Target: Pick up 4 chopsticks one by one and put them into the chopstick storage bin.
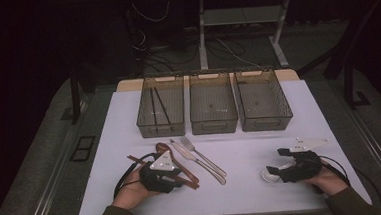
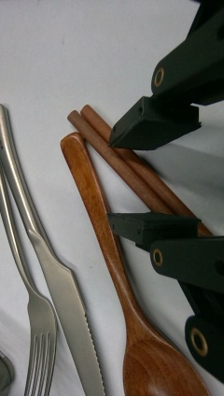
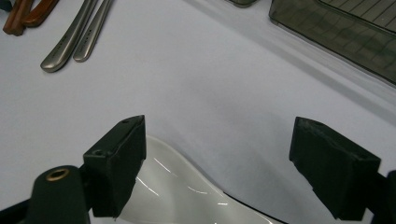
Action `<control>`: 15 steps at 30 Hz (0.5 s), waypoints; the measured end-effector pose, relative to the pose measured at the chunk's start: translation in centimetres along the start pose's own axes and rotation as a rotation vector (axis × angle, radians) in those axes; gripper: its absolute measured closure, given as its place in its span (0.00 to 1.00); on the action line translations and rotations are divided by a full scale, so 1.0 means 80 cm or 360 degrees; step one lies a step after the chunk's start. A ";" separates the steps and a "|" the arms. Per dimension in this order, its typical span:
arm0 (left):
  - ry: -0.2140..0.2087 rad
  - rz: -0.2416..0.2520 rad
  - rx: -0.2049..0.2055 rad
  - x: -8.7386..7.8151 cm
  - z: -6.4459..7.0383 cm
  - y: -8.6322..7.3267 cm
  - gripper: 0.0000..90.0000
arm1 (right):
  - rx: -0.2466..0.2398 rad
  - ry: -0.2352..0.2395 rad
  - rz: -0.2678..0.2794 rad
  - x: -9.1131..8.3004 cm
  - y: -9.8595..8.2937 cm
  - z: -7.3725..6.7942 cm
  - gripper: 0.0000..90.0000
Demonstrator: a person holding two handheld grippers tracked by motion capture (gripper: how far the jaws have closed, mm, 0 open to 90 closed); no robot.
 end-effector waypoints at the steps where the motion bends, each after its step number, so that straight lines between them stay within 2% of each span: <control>1: -0.0003 -0.0002 0.0003 -0.001 0.000 -0.001 0.64 | 0.0000 -0.0001 0.0000 0.000 0.000 0.000 0.21; 12: -0.0030 -0.0007 0.0005 -0.006 0.004 -0.009 0.72 | 0.0002 -0.0004 0.0000 0.000 0.000 0.000 0.21; 15: -0.0035 -0.0017 0.0023 -0.009 0.006 -0.011 0.74 | 0.0000 -0.0003 -0.0001 -0.001 0.000 0.000 0.21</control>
Point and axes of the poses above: each handheld gripper's, and its own axes: x roughly forward along the jaws, y roughly out of its top, z roughly to its right, the point moved 1 cm from there along x, roughly forward along the jaws, and after that the axes turned 11 degrees about -z, right-handed, at the moved point
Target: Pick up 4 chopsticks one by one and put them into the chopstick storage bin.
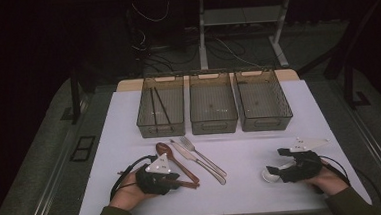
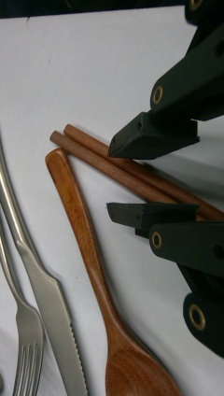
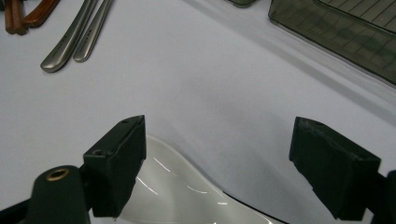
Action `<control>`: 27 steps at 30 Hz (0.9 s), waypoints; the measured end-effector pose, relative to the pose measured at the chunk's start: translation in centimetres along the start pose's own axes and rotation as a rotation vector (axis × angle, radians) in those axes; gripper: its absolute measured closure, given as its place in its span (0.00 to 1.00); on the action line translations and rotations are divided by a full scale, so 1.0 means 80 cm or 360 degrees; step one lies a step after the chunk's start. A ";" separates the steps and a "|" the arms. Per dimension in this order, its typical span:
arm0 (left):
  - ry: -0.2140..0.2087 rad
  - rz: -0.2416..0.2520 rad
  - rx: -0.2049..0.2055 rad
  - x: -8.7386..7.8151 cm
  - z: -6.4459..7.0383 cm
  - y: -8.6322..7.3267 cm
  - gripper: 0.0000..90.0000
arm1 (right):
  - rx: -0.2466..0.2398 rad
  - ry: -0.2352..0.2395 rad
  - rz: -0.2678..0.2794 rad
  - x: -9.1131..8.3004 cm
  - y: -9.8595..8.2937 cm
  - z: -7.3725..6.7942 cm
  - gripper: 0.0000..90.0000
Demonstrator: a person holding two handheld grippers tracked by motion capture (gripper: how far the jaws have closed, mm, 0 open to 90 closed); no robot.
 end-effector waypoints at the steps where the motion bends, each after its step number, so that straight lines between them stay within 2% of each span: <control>1: -0.0007 0.0004 -0.0008 0.000 0.001 -0.001 0.75 | 0.0001 -0.0003 0.0000 0.000 0.000 0.000 0.21; 12: -0.0036 -0.0006 0.0021 -0.005 0.008 -0.007 0.79 | 0.0001 -0.0004 0.0001 0.000 0.000 0.000 0.21; 16: -0.0042 0.0000 0.0033 -0.005 0.010 -0.005 0.76 | 0.0003 -0.0003 0.0001 0.000 0.000 0.000 0.21; 22: -0.0078 0.0092 0.0089 -0.002 0.015 0.018 0.74 | 0.0001 0.0001 -0.0001 0.001 0.000 0.000 0.21; 27: -0.0110 0.0054 0.0149 0.016 0.018 0.039 0.74 | 0.0004 0.0002 -0.0003 0.001 0.000 -0.001 0.21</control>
Point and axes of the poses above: each handheld gripper's, and its own axes: x roughly forward along the jaws, y roughly out of its top, z roughly to its right, the point moved 1 cm from there along x, roughly forward along the jaws, and after that the axes turned 11 degrees about -z, right-handed, at the moved point
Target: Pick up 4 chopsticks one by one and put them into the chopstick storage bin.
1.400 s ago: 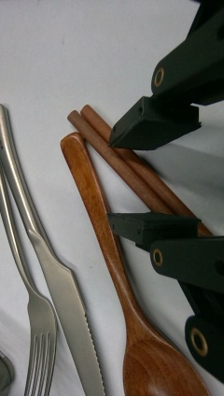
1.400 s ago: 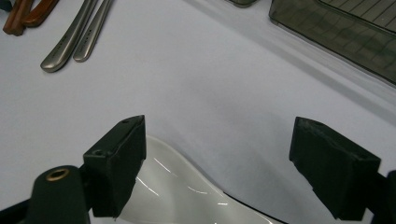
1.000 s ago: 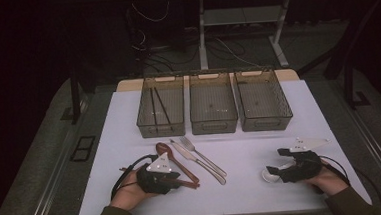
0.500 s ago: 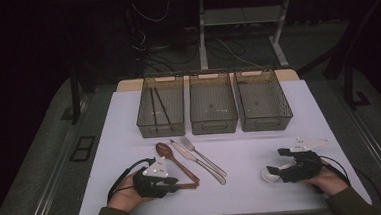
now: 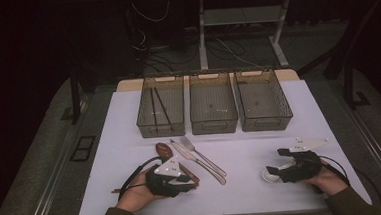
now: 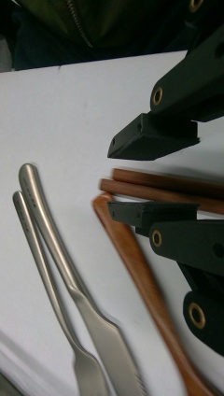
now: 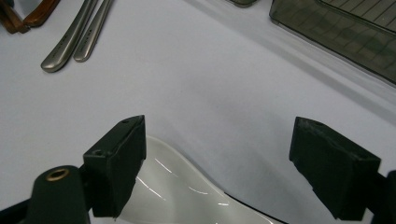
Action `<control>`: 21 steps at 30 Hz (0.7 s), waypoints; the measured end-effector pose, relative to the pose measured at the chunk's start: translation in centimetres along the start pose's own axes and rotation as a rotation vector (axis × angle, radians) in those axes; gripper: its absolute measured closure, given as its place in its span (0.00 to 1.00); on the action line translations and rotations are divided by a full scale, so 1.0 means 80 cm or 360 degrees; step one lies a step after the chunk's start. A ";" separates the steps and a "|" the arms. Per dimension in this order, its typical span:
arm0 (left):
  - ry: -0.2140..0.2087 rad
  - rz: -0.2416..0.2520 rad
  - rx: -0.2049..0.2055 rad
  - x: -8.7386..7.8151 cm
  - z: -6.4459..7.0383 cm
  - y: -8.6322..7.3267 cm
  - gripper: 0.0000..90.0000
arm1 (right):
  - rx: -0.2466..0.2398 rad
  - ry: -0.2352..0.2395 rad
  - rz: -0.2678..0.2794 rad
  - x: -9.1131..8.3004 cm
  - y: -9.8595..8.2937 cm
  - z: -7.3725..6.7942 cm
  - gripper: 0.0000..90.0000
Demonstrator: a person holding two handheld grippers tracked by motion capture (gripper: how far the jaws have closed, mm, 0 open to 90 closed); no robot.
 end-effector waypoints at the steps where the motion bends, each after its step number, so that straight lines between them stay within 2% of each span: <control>1: -0.0004 -0.0011 0.0005 0.003 0.000 0.002 0.74 | 0.0001 0.0000 0.0001 0.000 0.000 0.000 0.21; 5: 0.0001 -0.0057 0.0009 0.011 0.002 0.004 0.76 | -0.0001 -0.0001 0.0004 0.000 0.000 0.001 0.21; 10: 0.0019 -0.0064 0.0032 0.011 0.004 0.003 0.79 | -0.0005 -0.0002 0.0006 -0.001 0.000 0.001 0.21; 21: 0.0015 -0.0071 0.0087 0.007 0.007 -0.002 0.83 | -0.0007 0.0000 0.0008 -0.001 0.000 0.001 0.21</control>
Point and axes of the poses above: each handheld gripper's, and its own axes: x roughly forward along the jaws, y roughly out of its top, z roughly to its right, the point moved 1 cm from there along x, roughly forward along the jaws, and after that the axes turned 11 degrees about -z, right-handed, at the moved point
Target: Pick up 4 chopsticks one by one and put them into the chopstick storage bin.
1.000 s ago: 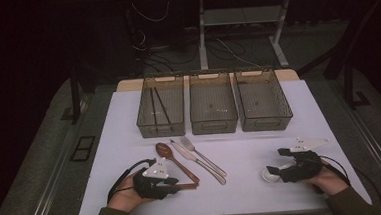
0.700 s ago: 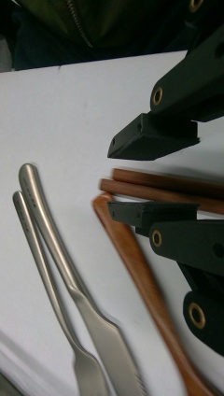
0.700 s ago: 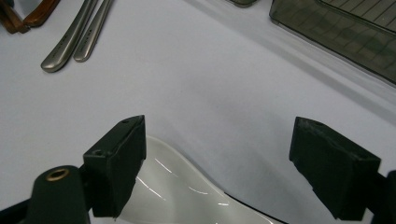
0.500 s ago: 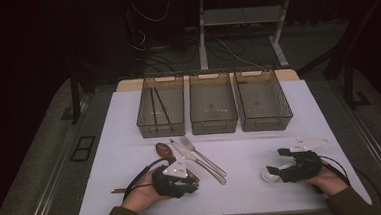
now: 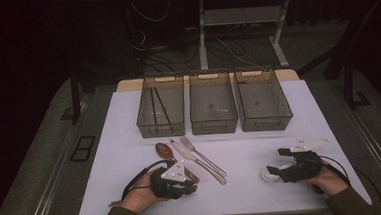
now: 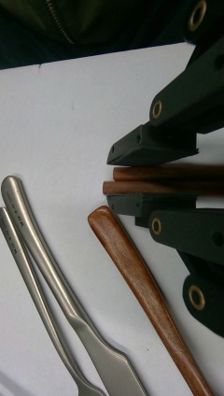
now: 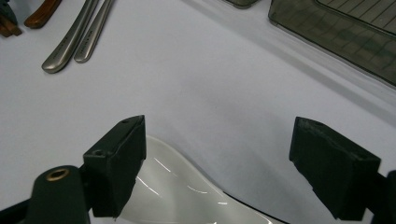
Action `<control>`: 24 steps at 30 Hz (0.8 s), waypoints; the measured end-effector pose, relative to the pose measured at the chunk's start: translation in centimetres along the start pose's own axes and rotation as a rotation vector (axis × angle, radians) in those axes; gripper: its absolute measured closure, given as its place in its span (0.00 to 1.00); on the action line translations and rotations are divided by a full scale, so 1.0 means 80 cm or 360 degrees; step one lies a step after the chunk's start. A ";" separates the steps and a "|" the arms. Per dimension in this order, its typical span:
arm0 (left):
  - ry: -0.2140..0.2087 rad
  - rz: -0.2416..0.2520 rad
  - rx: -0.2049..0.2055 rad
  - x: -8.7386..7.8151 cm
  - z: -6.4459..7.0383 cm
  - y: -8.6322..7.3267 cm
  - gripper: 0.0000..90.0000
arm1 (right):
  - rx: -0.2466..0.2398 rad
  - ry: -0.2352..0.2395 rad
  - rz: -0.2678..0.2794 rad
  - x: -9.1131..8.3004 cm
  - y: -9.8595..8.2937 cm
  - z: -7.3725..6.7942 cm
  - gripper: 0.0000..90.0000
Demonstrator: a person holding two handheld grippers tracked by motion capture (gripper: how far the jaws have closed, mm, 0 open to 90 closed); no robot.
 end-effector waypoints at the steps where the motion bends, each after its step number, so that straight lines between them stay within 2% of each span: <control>1: 0.0002 0.0001 0.0005 0.000 0.000 0.000 0.83 | 0.0002 0.0000 -0.0001 0.000 0.000 0.000 0.21; 6: -0.0014 0.0000 -0.0003 -0.003 -0.002 -0.004 0.83 | -0.0001 -0.0001 -0.0002 0.000 0.000 0.000 0.21; 10: 0.0021 -0.0008 -0.0023 -0.009 -0.006 -0.013 0.83 | 0.0006 -0.0003 -0.0001 0.000 0.000 0.000 0.21; 15: 0.0085 -0.0020 -0.0095 -0.019 -0.017 -0.029 0.83 | 0.0002 0.0000 -0.0003 0.000 0.000 0.000 0.21; 24: 0.0249 -0.0017 -0.0351 -0.027 -0.044 -0.042 0.83 | 0.0004 0.0002 -0.0005 0.001 0.000 0.000 0.21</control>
Point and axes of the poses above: each handheld gripper's, and its own axes: x roughly forward along the jaws, y roughly out of its top, z roughly to its right, the point moved 1 cm from there along x, roughly forward along the jaws, and after that the axes turned 11 degrees about -z, right-handed, at the moved point
